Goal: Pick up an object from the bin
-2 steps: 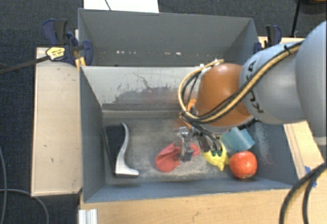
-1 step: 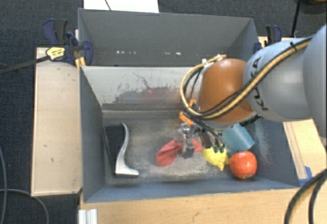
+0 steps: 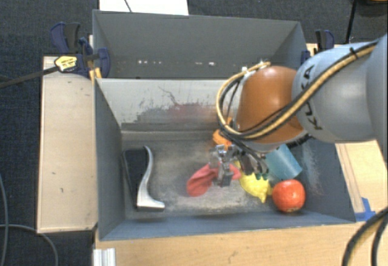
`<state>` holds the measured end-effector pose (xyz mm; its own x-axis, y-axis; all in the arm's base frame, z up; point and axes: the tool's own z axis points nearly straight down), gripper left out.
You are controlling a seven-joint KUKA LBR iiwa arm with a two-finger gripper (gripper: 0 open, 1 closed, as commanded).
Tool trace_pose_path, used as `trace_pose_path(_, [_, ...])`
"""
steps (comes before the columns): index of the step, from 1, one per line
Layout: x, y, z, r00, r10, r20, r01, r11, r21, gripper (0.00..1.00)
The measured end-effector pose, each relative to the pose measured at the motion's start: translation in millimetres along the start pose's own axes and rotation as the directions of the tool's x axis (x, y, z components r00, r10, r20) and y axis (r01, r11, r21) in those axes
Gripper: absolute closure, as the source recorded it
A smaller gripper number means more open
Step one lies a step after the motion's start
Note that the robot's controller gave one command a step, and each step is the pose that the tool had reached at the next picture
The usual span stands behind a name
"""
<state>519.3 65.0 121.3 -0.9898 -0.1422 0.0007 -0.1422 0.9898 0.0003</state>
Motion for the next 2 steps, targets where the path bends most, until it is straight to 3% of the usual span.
trace_pose_path(2, [-1.4, 0, -31, 1.0, 0.001, 0.007, -0.001, 1.0, 0.0, 1.0])
